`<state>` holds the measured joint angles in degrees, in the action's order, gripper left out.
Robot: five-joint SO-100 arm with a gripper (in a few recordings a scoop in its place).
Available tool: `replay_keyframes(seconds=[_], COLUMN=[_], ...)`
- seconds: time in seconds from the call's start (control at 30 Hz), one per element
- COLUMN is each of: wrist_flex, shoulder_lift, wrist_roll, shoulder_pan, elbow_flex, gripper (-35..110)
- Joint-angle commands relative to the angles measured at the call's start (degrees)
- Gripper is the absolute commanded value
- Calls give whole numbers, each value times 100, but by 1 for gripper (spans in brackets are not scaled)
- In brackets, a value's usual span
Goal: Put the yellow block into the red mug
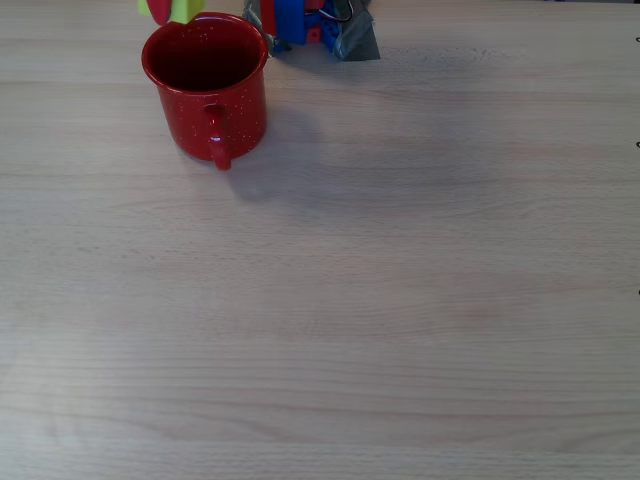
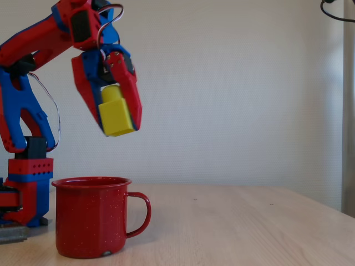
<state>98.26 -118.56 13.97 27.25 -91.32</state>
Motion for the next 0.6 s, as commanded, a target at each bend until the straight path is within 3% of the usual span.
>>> replay_keyframes(seconds=[0.0, 0.57], wrist_flex=[114, 114], shoulder_lift=[-492, -1099], wrist_roll=[299, 2953], shoulder_pan=[149, 958], elbow_flex=[-79, -1292], gripper=[0, 0])
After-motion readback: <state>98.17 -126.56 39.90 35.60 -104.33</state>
